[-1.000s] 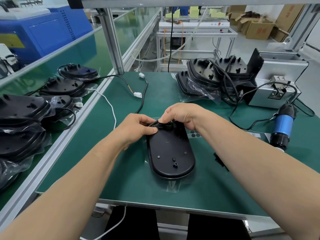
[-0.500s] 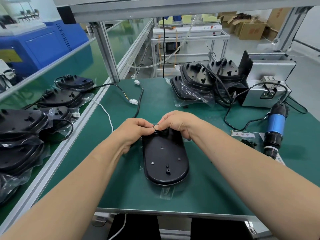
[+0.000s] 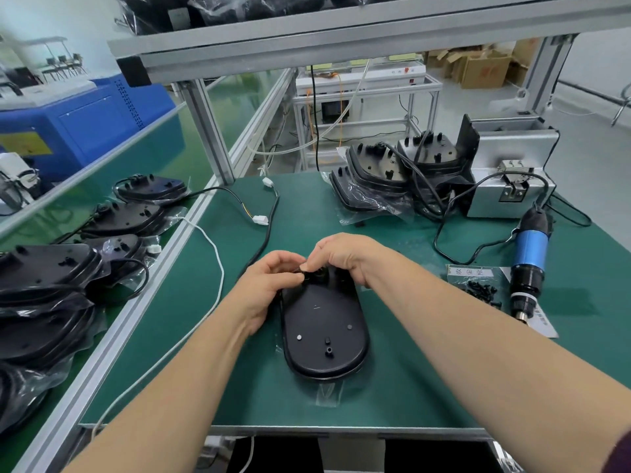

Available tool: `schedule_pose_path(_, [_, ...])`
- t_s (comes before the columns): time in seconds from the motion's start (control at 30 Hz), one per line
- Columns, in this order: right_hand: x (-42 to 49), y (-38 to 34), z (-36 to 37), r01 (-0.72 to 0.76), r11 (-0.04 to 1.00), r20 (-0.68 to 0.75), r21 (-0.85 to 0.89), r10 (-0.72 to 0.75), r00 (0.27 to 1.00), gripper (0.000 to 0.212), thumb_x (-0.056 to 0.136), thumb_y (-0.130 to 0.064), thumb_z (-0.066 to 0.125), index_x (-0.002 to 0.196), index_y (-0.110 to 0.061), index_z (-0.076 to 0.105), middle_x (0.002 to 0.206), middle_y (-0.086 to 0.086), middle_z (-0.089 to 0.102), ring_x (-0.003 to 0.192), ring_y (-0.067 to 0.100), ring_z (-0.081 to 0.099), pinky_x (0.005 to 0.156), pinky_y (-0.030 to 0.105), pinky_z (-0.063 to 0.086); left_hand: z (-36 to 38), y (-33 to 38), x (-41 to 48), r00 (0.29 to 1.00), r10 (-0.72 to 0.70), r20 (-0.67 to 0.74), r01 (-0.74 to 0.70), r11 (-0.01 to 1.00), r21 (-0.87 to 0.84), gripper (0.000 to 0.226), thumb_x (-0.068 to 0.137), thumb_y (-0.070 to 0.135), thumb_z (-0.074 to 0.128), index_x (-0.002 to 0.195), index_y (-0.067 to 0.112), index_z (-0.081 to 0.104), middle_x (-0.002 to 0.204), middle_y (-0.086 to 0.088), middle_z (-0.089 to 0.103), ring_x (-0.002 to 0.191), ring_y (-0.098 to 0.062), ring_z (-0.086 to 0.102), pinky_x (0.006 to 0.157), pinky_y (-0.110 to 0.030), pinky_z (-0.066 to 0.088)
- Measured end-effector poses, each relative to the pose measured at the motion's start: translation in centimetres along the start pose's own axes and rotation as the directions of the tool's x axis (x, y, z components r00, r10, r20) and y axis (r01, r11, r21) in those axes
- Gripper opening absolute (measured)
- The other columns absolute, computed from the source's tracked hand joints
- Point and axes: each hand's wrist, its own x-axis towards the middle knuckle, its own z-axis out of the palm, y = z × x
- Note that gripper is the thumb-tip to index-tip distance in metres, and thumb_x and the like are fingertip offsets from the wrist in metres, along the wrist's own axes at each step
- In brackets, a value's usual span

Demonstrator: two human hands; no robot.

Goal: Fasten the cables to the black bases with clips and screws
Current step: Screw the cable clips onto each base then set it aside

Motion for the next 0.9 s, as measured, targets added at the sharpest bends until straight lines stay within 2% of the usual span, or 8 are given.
schedule_pose_path(0.3, [-0.2,0.8,-0.3,0.083,0.996,0.047,0.04,-0.085,0.995,0.02,0.088,-0.025,0.075,0.078,-0.017,0.06,0.09,0.003,0.062,0.091,0.02,0.053,0.09,0.037,0.043,0.5,-1.1,-0.4,0.993,0.094,-0.076,-0.096,0.995,-0.028,0.02,0.078,-0.007,0.071,0.088,0.01,0.068,0.09,-0.006,0.074,0.087,-0.018,0.065,0.09,-0.035,0.051])
schedule_pose_path(0.4, [-1.6,1.3,-2.3,0.257,0.965,-0.229,0.046,-0.24,0.944,0.018,0.091,-0.03,0.071,0.078,-0.018,0.064,0.081,-0.004,0.063,0.079,0.015,0.056,0.083,0.034,0.044,0.5,-1.2,-0.4,0.995,0.075,-0.06,-0.078,0.996,-0.054,0.02,0.079,-0.007,0.07,0.086,0.012,0.069,0.091,-0.007,0.074,0.085,-0.019,0.065,0.089,-0.038,0.051])
schedule_pose_path(0.47, [-3.9,2.3,-5.6,0.295,0.919,-0.521,-0.262,-0.392,0.758,0.014,0.087,-0.034,0.07,0.078,-0.024,0.067,0.082,-0.01,0.066,0.079,0.013,0.062,0.077,0.032,0.049,0.3,-1.2,-0.2,0.996,0.067,-0.055,-0.07,0.996,-0.059,0.021,0.079,-0.007,0.069,0.086,0.012,0.07,0.092,-0.008,0.073,0.085,-0.019,0.065,0.088,-0.038,0.051])
schedule_pose_path(0.53, [-6.1,4.7,-10.3,0.09,0.868,-0.708,-0.488,-0.454,0.541,0.023,0.084,-0.047,0.067,0.083,-0.024,0.069,0.09,-0.002,0.07,0.088,0.02,0.065,0.076,0.034,0.051,0.3,-1.3,-0.1,0.996,0.07,-0.048,-0.073,0.995,-0.062,0.02,0.08,-0.007,0.069,0.087,0.012,0.07,0.091,-0.007,0.073,0.083,-0.018,0.065,0.087,-0.036,0.051])
schedule_pose_path(0.6, [-7.7,8.1,-14.9,-0.241,0.869,-0.851,-0.433,-0.307,0.426,0.055,0.082,-0.059,0.064,0.109,-0.012,0.065,0.116,0.017,0.062,0.114,0.036,0.054,0.091,0.046,0.047,0.3,-1.4,0.0,0.996,0.079,-0.047,-0.081,0.995,-0.063,0.02,0.08,-0.007,0.069,0.088,0.012,0.07,0.09,-0.006,0.073,0.083,-0.017,0.065,0.086,-0.035,0.051])
schedule_pose_path(0.67, [-8.5,11.4,-17.4,-0.461,0.841,-0.917,-0.284,-0.098,0.387,0.083,0.08,-0.064,0.068,0.129,0.0,0.048,0.132,0.027,0.048,0.126,0.045,0.042,0.098,0.054,0.043,0.4,-1.5,0.0,0.996,0.083,-0.045,-0.085,0.995,-0.06,0.02,0.081,-0.007,0.068,0.088,0.012,0.07,0.09,-0.004,0.074,0.083,-0.015,0.065,0.084,-0.032,0.052])
schedule_pose_path(0.73, [-8.4,13.5,-17.6,-0.514,0.83,-0.912,-0.219,0.014,0.41,0.095,0.076,-0.064,0.073,0.135,0.001,0.035,0.134,0.031,0.043,0.123,0.049,0.045,0.095,0.056,0.044,0.3,-1.5,0.0,0.996,0.085,-0.041,-0.087,0.995,-0.057,0.021,0.081,-0.007,0.068,0.089,0.012,0.07,0.089,-0.003,0.074,0.082,-0.014,0.065,0.082,-0.029,0.053])
schedule_pose_path(0.9, [-7.6,15.0,-16.9,-0.488,0.859,-0.908,-0.155,0.071,0.413,0.078,0.078,-0.04,0.078,0.128,-0.008,0.025,0.098,0.021,0.055,0.086,0.039,0.054,0.072,0.045,0.042,0.2,-1.6,-0.3,0.99,0.137,-0.032,-0.137,0.991,0.0,0.023,0.083,-0.006,0.067,0.095,0.014,0.069,0.098,-0.003,0.073,0.091,-0.014,0.064,0.089,-0.032,0.051])
